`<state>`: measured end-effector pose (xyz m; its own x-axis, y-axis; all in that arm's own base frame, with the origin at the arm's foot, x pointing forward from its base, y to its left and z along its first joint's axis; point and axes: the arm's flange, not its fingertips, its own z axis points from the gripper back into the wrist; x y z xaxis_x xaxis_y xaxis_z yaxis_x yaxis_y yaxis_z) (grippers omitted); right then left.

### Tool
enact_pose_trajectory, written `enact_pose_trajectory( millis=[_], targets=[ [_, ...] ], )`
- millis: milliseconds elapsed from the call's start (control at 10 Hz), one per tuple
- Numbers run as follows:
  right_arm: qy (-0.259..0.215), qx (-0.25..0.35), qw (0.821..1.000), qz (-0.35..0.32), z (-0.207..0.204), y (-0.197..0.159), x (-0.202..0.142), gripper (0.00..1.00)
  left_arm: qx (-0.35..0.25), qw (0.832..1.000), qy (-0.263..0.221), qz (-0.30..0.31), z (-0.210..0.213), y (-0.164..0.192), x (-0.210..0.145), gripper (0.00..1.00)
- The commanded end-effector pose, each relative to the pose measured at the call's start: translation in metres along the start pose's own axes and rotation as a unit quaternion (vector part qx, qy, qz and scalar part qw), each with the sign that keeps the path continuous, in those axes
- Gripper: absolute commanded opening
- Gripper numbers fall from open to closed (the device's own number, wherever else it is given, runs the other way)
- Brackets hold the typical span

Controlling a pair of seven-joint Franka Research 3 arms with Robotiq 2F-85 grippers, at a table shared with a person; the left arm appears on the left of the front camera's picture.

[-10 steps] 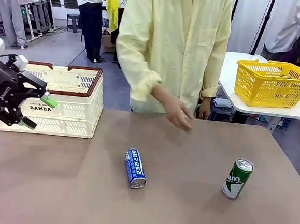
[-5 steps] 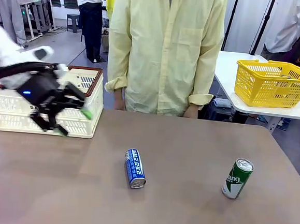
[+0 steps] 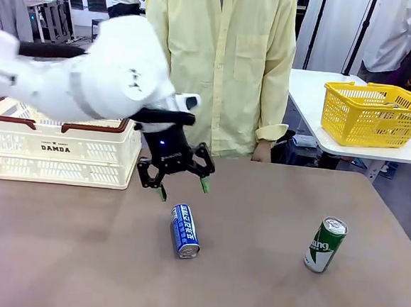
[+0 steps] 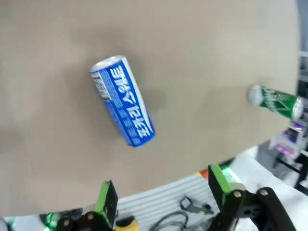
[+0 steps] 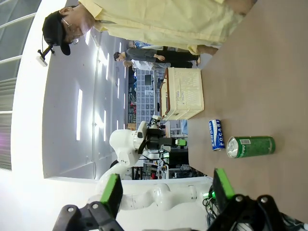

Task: Place the drinks into the Shopping basket.
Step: Pick up one drink and place it into the Shopping basket.

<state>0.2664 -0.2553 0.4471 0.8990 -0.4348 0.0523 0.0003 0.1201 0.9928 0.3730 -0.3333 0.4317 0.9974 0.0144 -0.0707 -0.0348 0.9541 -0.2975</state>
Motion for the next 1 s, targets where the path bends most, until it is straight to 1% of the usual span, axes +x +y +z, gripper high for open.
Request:
enact_pose_trajectory(
  millis=[0, 100, 200, 300, 400, 600, 700, 800, 900],
  targets=[
    [0.000, 0.005, 1.000, -0.003, 0.001, 0.004, 0.000, 1.00, 0.072, 0.997, 0.006, 0.012, -0.020, -0.020, 0.018, 1.00],
    [0.000, 0.005, 1.000, -0.003, 0.001, 0.004, 0.000, 1.00, 0.101, 0.995, -0.001, 0.019, -0.039, -0.025, 0.018, 1.00],
    [0.000, 0.005, 1.000, -0.003, 0.001, 0.004, 0.000, 1.00, 0.115, 0.993, -0.003, 0.015, -0.057, -0.026, 0.017, 1.00],
    [0.000, 0.005, 1.000, -0.003, 0.001, 0.004, 0.000, 1.00, 0.116, 0.993, 0.011, 0.014, -0.071, -0.026, 0.017, 1.00],
    [0.000, 0.005, 1.000, -0.003, 0.001, 0.004, 0.000, 1.00, 0.125, 0.992, 0.008, 0.023, -0.085, -0.022, 0.014, 1.00],
    [0.000, 0.005, 1.000, -0.003, 0.001, 0.004, 0.000, 1.00, 0.130, 0.991, 0.019, 0.026, -0.108, -0.011, 0.011, 1.00],
    [0.000, 0.005, 1.000, -0.003, 0.001, 0.004, 0.000, 1.00, 0.126, 0.991, 0.030, 0.020, -0.118, -0.005, 0.013, 1.00],
    [0.000, 0.005, 1.000, -0.003, 0.001, 0.004, 0.000, 1.00, 0.122, 0.992, 0.027, -0.004, -0.134, 0.001, 0.013, 1.00],
    [0.000, 0.005, 1.000, -0.003, 0.001, 0.004, 0.000, 1.00, 0.121, 0.992, 0.037, -0.005, -0.145, 0.005, 0.014, 1.00]
  ],
)
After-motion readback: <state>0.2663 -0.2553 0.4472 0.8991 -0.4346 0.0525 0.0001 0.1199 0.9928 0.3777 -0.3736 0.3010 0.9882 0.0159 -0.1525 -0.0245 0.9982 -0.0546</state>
